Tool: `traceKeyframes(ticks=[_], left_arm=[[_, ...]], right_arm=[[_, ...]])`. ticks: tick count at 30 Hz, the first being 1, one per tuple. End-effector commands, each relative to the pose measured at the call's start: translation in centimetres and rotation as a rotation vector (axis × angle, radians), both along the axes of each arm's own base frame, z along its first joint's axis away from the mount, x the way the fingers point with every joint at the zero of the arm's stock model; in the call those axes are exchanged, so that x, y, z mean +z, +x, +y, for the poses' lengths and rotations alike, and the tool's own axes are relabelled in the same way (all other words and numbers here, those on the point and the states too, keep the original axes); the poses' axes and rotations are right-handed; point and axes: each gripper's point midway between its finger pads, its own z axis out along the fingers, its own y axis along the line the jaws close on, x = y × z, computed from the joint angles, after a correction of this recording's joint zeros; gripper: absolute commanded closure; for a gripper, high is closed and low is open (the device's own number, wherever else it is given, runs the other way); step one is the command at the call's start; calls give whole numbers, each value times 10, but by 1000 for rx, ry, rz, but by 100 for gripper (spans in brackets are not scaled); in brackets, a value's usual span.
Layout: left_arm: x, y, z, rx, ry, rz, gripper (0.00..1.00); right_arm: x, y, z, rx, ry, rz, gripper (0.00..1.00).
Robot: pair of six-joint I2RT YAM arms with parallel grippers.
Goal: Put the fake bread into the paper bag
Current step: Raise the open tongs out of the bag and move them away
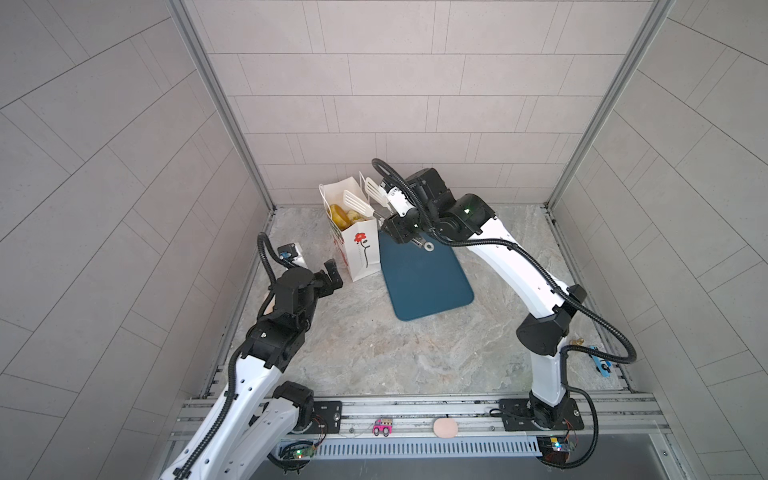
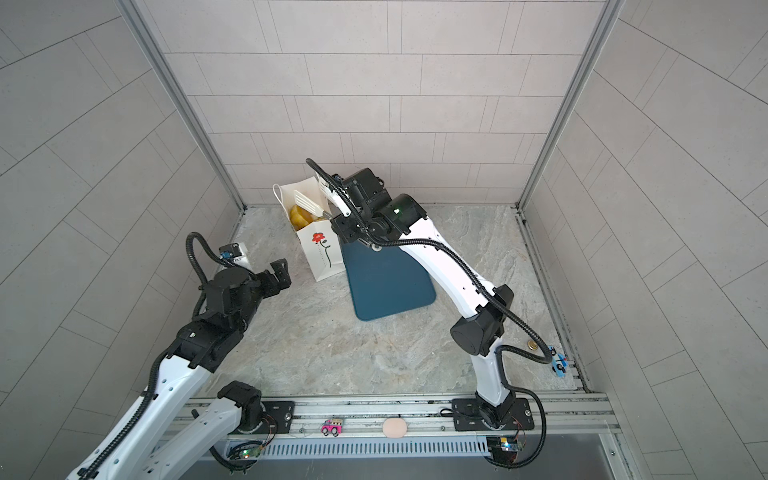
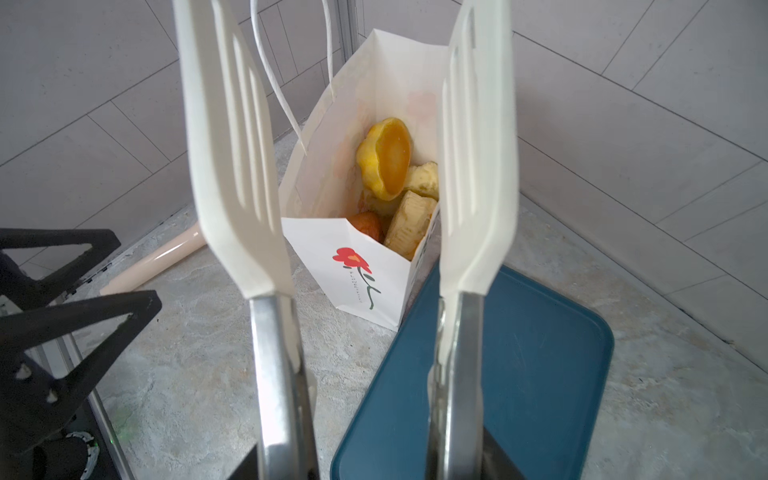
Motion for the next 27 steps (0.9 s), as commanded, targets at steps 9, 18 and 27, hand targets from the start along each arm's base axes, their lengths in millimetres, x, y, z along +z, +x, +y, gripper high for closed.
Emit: traceKeyframes(ticks=[9,18,27], left_arm=[[13,3,4,36,-16,-35,0],[11,9,0,24,-28,-28,0],[7,8,1,29,-25,-23,0]], right_arm=[[18,-17,-63,-43,2,-168,44],[-2,-26,-123,-160,-21,-175,44],[-62,-20,-199,-390,-111,-116,45]])
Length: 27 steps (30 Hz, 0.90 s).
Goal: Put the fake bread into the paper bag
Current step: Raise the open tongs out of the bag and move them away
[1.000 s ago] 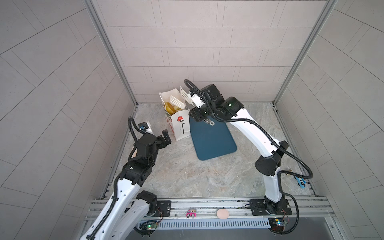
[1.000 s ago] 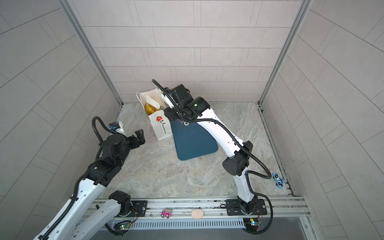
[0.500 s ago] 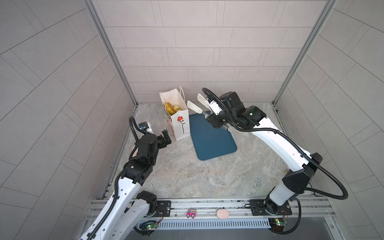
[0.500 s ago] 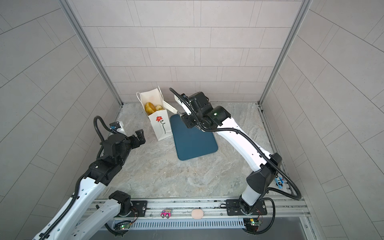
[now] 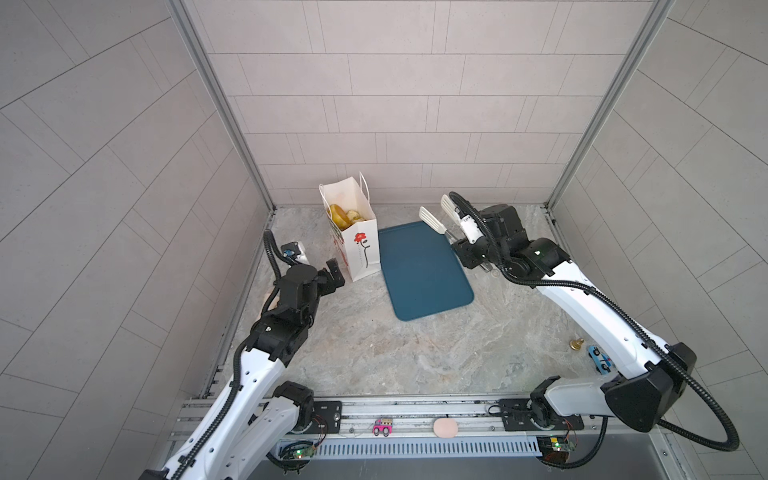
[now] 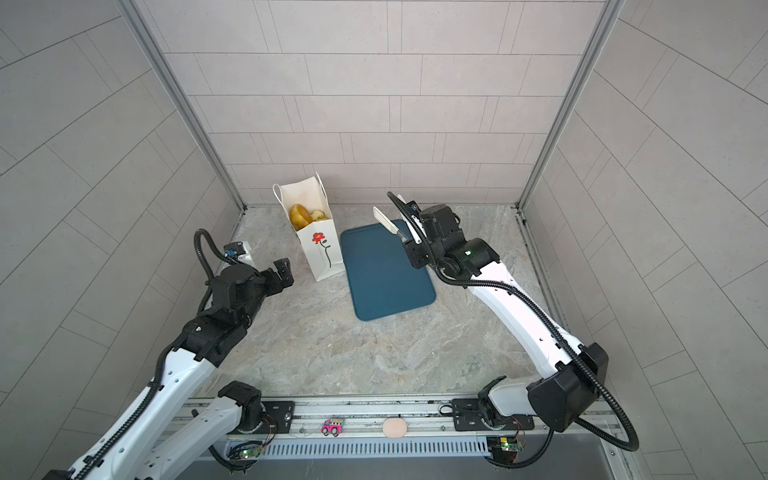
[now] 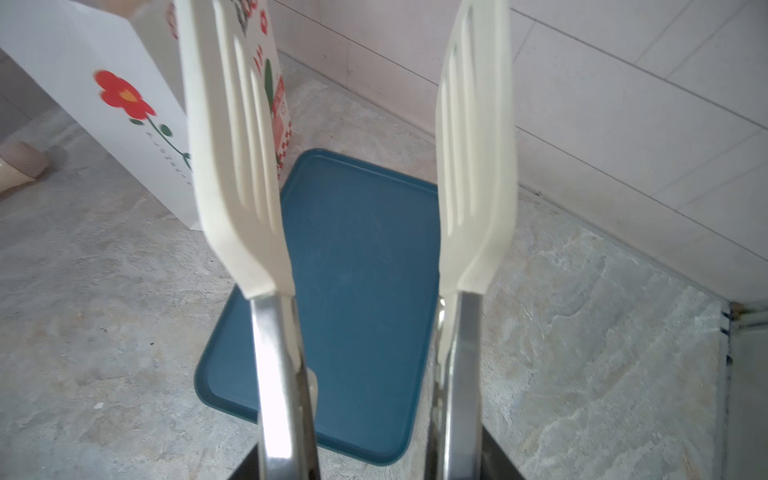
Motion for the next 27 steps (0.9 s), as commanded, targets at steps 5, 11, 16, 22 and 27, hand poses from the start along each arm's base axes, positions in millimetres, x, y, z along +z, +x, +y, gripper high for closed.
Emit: traceKeyframes(ticks=[5,11,16,22,27], left_arm=[[16,1,3,22,-20,-49,0],[15,1,3,21,-20,-48,0],[15,-2,5,30,-17,-51,0],[14,-4,8,37,-12,-49,0],[13,-5,8,37,-11,-47,0]], right_arm=[[-21,12,-51,-200,-32,-20,46],[-61,15,-87,-343,-92,60,47],[-97,14,-111,-451,-106,149,48],[-126,15,-125,-510,-134,198,48],[-153,15,-137,-564,-144,268,48]])
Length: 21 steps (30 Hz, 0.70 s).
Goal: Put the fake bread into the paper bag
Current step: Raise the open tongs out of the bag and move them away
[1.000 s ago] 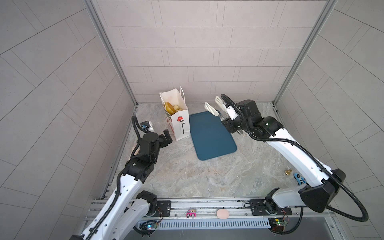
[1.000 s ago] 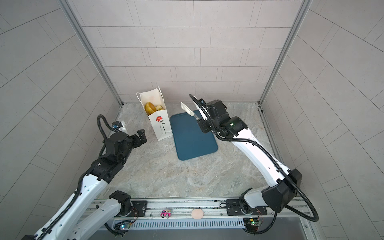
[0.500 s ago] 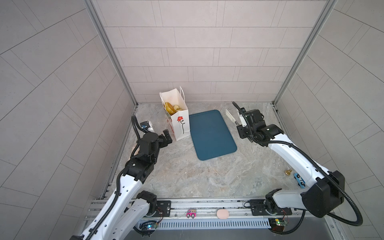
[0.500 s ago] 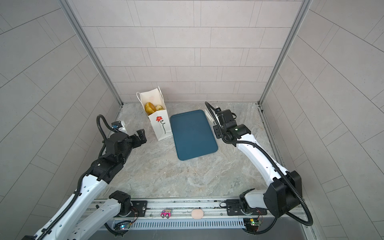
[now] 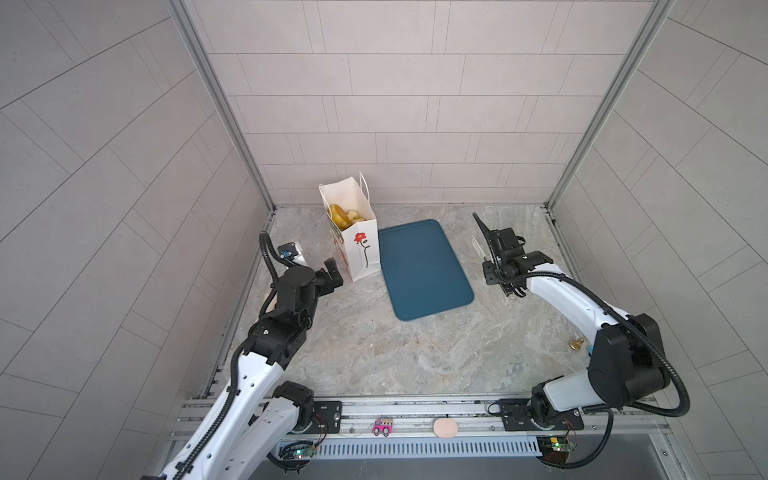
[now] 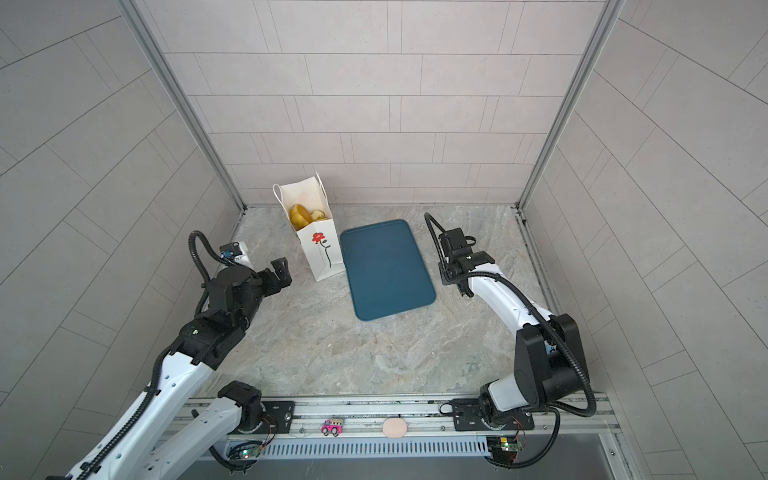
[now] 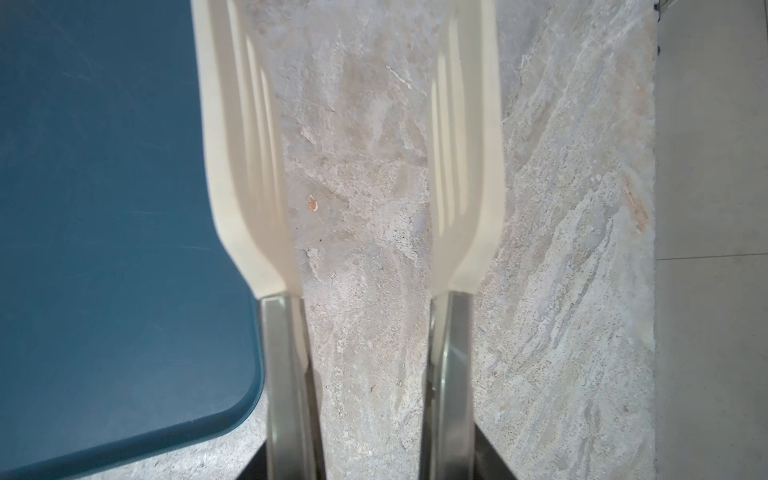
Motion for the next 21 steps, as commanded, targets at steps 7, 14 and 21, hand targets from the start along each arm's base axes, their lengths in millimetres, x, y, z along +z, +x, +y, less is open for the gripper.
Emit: traceKeyframes(ticks=[7,14,21], left_arm=[[6,-3,6,30,-6,-22,0],[6,-5,8,37,-2,-23,0],[8,-7,9,41,3,-23,0]], right_arm=[[-29,14,-16,-104,1,38,48],[-55,22,-14,-109,13,96,49],[-73,21,-14,-117,7,153,48]])
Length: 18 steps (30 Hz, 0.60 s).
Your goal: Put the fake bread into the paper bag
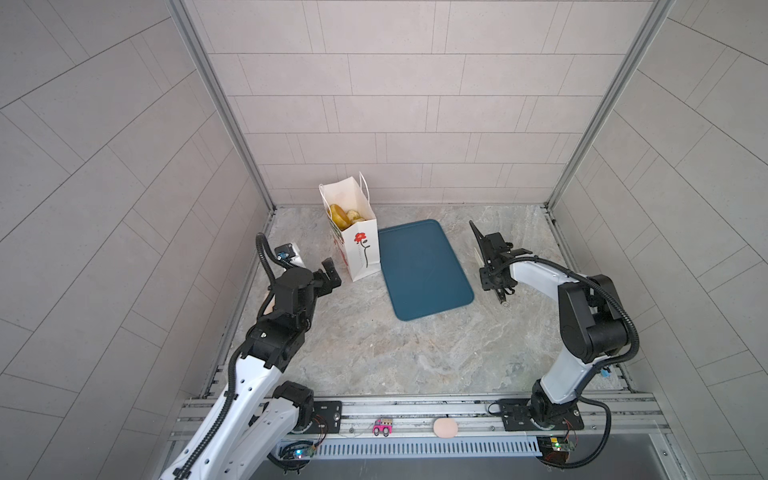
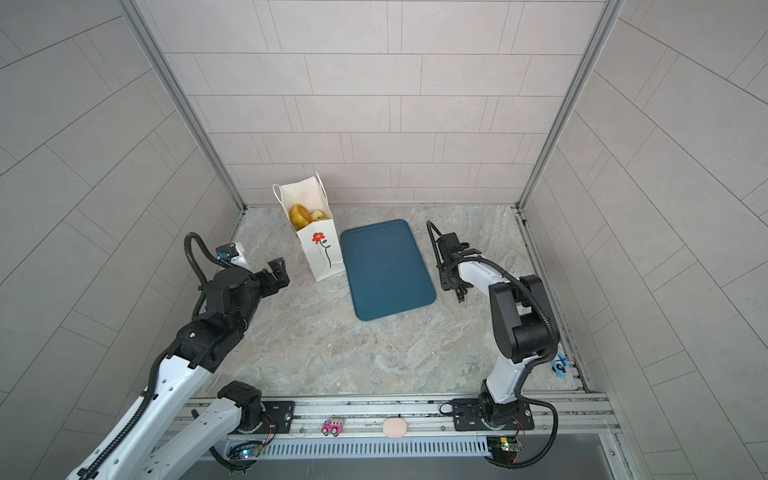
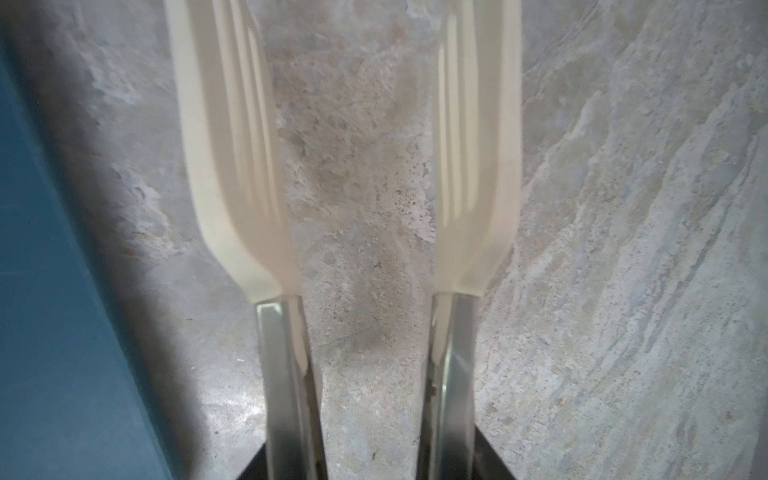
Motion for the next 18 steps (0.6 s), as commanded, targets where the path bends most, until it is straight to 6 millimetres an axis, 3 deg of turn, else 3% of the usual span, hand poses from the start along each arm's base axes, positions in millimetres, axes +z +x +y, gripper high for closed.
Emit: traceKeyframes(ticks=[1,18], left_arm=[[5,-3,5,23,-2,-14,0],[7,-1,3,18,-8,-15,0]], right_arm=[[4,8,-1,-28,7,-25,47],[-22,0,4,-20,74,84,41]])
